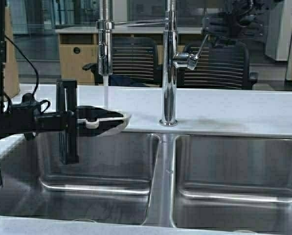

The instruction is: Wash the pan

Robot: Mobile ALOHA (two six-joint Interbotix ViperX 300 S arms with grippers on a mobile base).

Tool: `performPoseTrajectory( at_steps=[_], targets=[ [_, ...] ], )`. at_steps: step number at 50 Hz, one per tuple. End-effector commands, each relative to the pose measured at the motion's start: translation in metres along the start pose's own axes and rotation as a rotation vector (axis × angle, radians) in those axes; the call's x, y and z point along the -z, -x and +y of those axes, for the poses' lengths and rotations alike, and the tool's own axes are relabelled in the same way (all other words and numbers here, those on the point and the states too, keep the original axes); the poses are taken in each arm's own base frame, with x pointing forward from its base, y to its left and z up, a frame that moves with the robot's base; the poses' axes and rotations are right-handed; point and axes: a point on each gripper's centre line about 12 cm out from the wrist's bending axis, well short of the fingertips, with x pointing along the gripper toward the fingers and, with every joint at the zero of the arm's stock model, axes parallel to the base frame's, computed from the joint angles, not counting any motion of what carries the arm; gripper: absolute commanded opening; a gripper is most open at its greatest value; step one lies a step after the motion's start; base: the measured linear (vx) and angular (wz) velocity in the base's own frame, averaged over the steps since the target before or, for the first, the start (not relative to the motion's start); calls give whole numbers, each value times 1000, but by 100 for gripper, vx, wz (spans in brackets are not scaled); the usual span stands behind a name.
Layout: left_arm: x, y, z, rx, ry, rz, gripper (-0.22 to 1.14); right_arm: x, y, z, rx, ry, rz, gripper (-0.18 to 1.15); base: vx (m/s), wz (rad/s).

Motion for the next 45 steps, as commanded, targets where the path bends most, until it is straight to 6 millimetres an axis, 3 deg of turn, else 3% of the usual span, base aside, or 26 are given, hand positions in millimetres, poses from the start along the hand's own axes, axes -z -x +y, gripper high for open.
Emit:
performPoseTrajectory(
  at_steps=[1, 11, 17, 29, 39, 45],
  targets=[
    [-2, -3, -10, 42, -57, 4, 2, -28, -2, 34, -66, 24, -74, 8, 0, 0],
    [-4, -5, -11, 57, -69, 4, 2, -38, 4, 69, -131, 56, -103, 5, 0, 0],
    [-7, -7, -10, 72, -106, 4, 2, -48, 16, 73, -141, 57, -127, 5, 0, 0],
    [-17, -17, 1, 118, -283, 4, 2, -58, 63, 48, -105, 41, -175, 5, 0, 0],
    [-23, -23, 2, 143, -352, -1, 2, -46, 103, 28, -75, 29, -188, 5, 0, 0],
    [-27, -17, 3, 99, -328, -82, 2, -36, 122, 25, -74, 24, -193, 5, 0, 0]
  ],
)
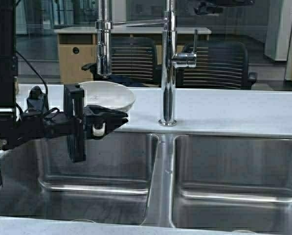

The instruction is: Wash the pan

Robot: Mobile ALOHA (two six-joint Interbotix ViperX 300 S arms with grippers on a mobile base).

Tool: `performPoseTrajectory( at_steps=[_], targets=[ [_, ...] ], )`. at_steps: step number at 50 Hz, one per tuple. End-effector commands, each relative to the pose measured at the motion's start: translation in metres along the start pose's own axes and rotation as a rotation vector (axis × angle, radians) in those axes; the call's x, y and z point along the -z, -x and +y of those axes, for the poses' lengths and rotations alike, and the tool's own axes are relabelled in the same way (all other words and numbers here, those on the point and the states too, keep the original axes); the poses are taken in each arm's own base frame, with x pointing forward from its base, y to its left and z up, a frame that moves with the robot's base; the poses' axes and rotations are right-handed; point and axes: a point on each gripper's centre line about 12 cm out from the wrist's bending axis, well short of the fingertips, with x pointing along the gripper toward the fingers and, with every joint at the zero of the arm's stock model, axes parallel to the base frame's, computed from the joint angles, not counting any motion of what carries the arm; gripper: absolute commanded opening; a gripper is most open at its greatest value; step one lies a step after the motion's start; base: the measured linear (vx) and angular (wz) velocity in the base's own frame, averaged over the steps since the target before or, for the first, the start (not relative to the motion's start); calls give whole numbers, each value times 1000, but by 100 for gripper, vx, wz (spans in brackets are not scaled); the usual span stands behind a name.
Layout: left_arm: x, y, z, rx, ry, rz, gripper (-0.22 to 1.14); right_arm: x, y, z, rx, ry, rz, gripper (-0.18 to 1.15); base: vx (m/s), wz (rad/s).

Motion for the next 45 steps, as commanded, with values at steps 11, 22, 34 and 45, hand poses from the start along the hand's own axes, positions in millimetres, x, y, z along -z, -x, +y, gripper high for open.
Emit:
performPoseTrajectory(
  at_steps=[11, 22, 34, 45],
  targets=[
    [7, 24, 1, -145, 214, -132, 2, 1, 43, -3, 2, -37, -56, 5, 0, 0],
    [17, 15, -8, -41, 310, 15, 2, 10, 52, -4, 6, -53, -42, 5, 0, 0],
    [14, 8, -13, 1, 229, 50, 2, 5, 65, -3, 3, -49, -67, 5, 0, 0],
    [23, 18, -10, -178, 193, 67, 3, 4, 73, -2, 1, -52, -78, 5, 0, 0]
  ],
)
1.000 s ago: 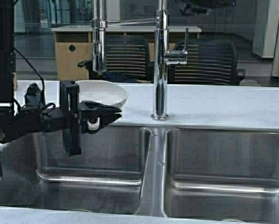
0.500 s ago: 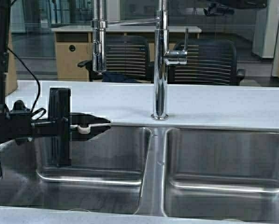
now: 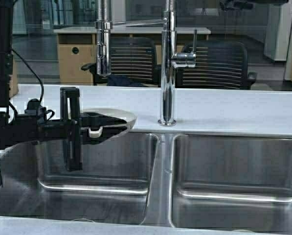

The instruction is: Wash the pan

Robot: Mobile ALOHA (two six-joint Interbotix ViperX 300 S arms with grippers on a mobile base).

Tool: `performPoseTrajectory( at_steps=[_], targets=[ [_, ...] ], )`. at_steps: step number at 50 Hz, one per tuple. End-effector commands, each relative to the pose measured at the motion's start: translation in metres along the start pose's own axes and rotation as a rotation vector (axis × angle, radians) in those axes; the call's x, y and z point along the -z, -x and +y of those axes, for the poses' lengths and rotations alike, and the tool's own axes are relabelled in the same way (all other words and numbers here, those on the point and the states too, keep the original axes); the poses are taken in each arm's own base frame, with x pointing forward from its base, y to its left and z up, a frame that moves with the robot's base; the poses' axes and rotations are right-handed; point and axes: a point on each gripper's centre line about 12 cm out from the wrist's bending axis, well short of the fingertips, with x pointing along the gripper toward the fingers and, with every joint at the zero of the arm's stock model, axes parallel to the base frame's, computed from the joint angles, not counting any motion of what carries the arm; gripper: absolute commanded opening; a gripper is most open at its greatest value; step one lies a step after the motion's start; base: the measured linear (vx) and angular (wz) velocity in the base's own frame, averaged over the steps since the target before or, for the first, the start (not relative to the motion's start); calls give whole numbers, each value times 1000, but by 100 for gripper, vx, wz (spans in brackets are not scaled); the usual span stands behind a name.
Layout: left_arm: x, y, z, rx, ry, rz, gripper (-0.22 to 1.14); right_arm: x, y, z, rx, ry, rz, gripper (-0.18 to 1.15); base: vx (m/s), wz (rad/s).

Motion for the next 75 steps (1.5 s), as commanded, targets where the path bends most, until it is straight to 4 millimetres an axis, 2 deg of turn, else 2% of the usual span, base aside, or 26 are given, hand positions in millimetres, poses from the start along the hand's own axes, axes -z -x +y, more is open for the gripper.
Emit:
performPoseTrajectory(
  at_steps=[1, 8, 17, 23, 30, 36, 44, 51, 58, 62, 68, 75],
  targets=[
    [5, 5, -2, -140, -54, 1, 3, -8, 6, 1, -6, -1, -35, 5, 0, 0],
    [3, 16, 14, -452, -69, -13, 3, -3, 7, 1, -6, -3, -24, 5, 0, 0],
    [-23, 32, 15, -861, -165, -80, 3, 0, 8, 1, -7, -3, -31, 5, 0, 0],
    [-44, 52, 1, -1198, -373, -63, 3, 0, 9, 1, -9, -4, -37, 5, 0, 0],
    [-53, 64, -37, -1471, -664, -83, 3, -1, 9, 1, -10, -6, -46, 5, 0, 0],
    [-51, 54, -67, -1505, -816, -83, 3, -3, 9, 1, -12, -6, -55, 5, 0, 0],
    [-46, 40, -88, -1454, -831, -87, 3, -3, 9, 1, -14, -6, -63, 5, 0, 0],
    [-44, 36, -83, -1455, -811, -35, 3, -3, 9, 1, -13, -6, -61, 5, 0, 0],
    [-45, 38, -55, -1560, -773, 76, 3, -3, 9, 1, -14, -6, -63, 5, 0, 0],
    [-46, 38, -46, -1638, -755, 126, 3, -3, 9, 1, -14, -6, -64, 5, 0, 0],
    [-40, 22, -58, -1617, -821, 148, 3, -4, 9, 1, -13, -6, -65, 5, 0, 0],
    [-46, 13, -86, -1588, -868, 93, 3, -4, 9, 1, -14, -6, -66, 5, 0, 0]
  ],
)
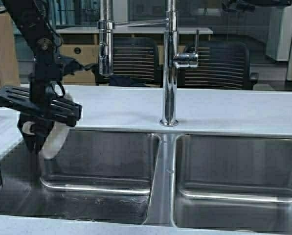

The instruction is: Wash the pan

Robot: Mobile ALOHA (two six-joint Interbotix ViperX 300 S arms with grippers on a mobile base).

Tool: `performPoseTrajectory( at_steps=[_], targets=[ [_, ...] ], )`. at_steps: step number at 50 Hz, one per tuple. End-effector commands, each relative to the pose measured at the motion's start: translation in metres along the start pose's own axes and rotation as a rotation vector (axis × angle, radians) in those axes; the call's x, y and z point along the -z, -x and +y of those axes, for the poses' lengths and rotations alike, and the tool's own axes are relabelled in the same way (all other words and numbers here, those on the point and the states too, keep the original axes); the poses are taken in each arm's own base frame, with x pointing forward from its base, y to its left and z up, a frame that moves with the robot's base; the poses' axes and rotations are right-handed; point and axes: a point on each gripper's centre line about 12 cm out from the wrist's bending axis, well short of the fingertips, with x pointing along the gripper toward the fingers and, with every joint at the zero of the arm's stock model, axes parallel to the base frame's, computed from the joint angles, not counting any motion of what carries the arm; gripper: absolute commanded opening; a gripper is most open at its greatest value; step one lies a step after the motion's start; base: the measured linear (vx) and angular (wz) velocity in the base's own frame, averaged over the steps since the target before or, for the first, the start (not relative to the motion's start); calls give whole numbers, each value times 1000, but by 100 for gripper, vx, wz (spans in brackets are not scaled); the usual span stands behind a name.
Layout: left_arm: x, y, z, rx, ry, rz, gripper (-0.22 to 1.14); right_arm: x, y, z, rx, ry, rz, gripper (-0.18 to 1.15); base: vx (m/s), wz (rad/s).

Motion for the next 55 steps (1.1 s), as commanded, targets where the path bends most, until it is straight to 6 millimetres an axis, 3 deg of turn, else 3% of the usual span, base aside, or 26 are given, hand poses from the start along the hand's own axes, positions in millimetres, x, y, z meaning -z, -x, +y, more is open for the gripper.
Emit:
performPoseTrajectory(
  at_steps=[1, 15, 24, 31, 38, 55],
  targets=[
    [-28, 33, 2, 12, 16, -109, 3, -11, 3, 1, -5, 2, -38, 5, 0, 0],
    [-54, 107, 32, -49, -157, -270, 2, -12, 2, 2, -7, 2, -42, 5, 0, 0],
    [-57, 157, 96, -144, -113, -353, 2, -13, 2, 2, -6, 3, -44, 5, 0, 0],
    [-47, 183, 144, -222, -51, -404, 2, -14, 3, 2, -9, 3, -50, 5, 0, 1],
    [-29, 188, 185, -312, -3, -379, 2, -15, 2, 3, -9, 5, -51, 5, 0, 1],
    [0, 163, 246, -451, -49, -262, 2, -16, 2, 3, -9, 7, -54, 5, 0, 1]
  ],
)
